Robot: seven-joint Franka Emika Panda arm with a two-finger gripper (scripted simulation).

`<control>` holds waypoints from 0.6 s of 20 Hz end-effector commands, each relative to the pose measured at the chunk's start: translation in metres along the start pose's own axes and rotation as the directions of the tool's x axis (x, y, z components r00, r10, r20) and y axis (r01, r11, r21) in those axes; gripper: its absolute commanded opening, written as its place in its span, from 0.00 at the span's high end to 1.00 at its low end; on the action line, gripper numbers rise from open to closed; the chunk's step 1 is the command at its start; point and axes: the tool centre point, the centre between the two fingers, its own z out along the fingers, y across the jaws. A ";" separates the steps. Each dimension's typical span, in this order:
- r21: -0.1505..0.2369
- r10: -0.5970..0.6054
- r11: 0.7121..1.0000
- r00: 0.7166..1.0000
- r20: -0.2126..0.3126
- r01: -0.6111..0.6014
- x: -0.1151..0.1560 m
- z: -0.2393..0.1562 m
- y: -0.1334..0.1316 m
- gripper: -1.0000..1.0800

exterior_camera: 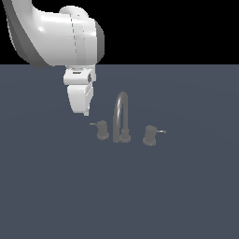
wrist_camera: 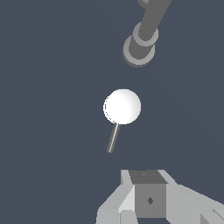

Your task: Turn on the faucet by rotating a designated handle.

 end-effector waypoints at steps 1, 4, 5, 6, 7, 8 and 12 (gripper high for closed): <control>0.000 0.059 0.998 0.998 -0.003 -0.059 0.006 0.014 -0.012 1.00; -0.001 0.122 0.993 0.993 -0.004 -0.122 0.013 0.029 -0.025 1.00; -0.001 0.141 0.990 0.990 -0.005 -0.141 0.015 0.033 -0.028 1.00; -0.001 0.159 0.987 0.987 -0.005 -0.159 0.018 0.037 -0.032 1.00; -0.001 0.177 0.984 0.984 -0.005 -0.177 0.020 0.041 -0.035 1.00; -0.001 0.193 0.981 0.981 -0.005 -0.193 0.022 0.045 -0.038 1.00; -0.001 0.244 0.970 0.970 -0.005 -0.244 0.030 0.056 -0.048 1.00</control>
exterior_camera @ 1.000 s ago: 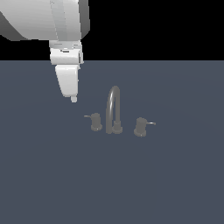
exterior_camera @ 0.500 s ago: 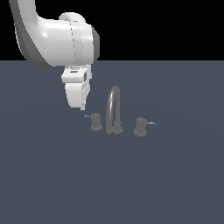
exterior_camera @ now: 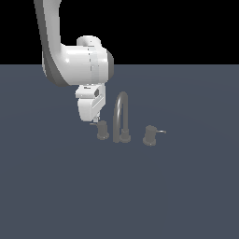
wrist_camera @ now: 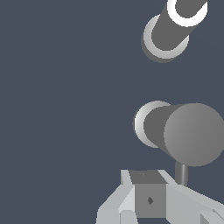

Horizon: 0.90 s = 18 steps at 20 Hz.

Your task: Turn on the faucet by rotating a designated handle.

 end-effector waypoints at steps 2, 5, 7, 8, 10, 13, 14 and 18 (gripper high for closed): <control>0.000 0.038 0.999 0.999 0.000 -0.038 0.003 0.008 -0.008 1.00; 0.000 0.053 0.999 0.999 0.001 -0.053 0.005 0.011 -0.011 1.00; 0.000 0.054 0.999 0.999 0.001 -0.054 0.005 0.011 -0.012 1.00; 0.000 0.053 0.999 0.999 0.002 -0.053 0.005 0.011 -0.012 1.00; 0.000 0.051 0.999 0.999 0.002 -0.051 0.005 0.010 -0.011 1.00; 0.000 0.051 0.999 0.999 0.002 -0.051 0.005 0.010 -0.011 1.00; 0.000 0.051 0.999 0.999 0.002 -0.051 0.005 0.010 -0.011 1.00; 0.000 0.051 0.999 0.999 0.002 -0.051 -0.004 0.010 0.003 1.00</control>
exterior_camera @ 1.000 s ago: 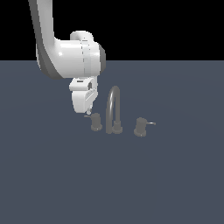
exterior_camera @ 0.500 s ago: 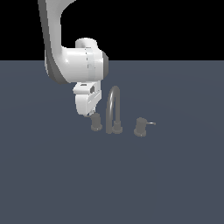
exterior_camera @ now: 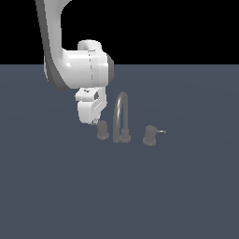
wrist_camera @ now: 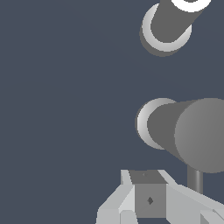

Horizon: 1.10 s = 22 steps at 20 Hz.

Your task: Turn on the faucet by rotating a designated handle.

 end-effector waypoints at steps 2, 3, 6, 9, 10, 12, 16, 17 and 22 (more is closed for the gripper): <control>0.000 -0.001 1.000 1.000 0.000 0.001 -0.007 0.000 0.012 1.00; 0.000 -0.001 1.000 1.000 0.000 0.001 -0.010 0.000 0.016 1.00; 0.000 -0.001 1.000 1.000 0.000 0.001 -0.014 0.000 0.023 1.00; 0.007 -0.025 1.000 1.000 0.001 0.025 -0.006 0.000 0.020 1.00; 0.006 -0.023 1.000 1.000 0.001 0.023 -0.006 0.000 0.024 1.00; 0.005 -0.019 1.000 1.000 0.001 0.019 -0.006 0.000 0.030 1.00; 0.003 -0.012 1.000 1.000 0.001 0.012 -0.005 0.000 0.043 1.00; 0.002 -0.010 1.000 1.000 0.001 0.010 -0.004 0.000 0.047 1.00; 0.000 -0.002 1.000 1.000 0.000 0.002 -0.004 0.000 0.060 1.00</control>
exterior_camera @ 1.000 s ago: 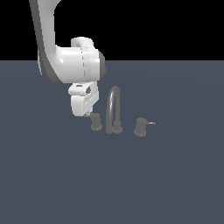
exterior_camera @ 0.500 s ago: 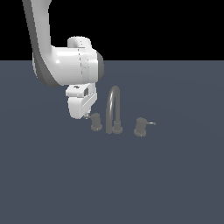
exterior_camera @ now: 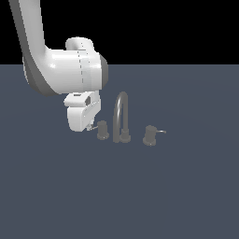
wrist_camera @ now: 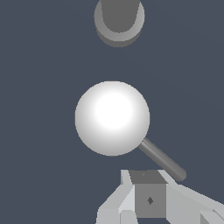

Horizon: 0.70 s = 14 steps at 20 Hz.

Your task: Turn on the faucet by rotating a designated handle.

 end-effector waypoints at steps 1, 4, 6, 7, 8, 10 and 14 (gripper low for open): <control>-0.001 -0.027 1.000 1.000 0.001 0.027 -0.001 0.000 0.001 1.00; -0.004 -0.013 1.000 1.000 -0.002 0.013 0.009 0.000 0.008 1.00; -0.006 -0.004 1.000 1.000 -0.004 0.004 0.016 0.000 0.012 1.00; -0.007 0.001 1.000 1.000 -0.004 -0.001 0.019 0.000 0.015 1.00; -0.008 0.006 1.000 1.000 -0.005 -0.006 0.022 -0.001 0.017 1.00; -0.010 0.016 1.000 1.000 -0.007 -0.016 0.029 -0.001 0.022 1.00; -0.007 -0.005 1.000 1.000 0.002 0.005 0.019 0.000 0.026 1.00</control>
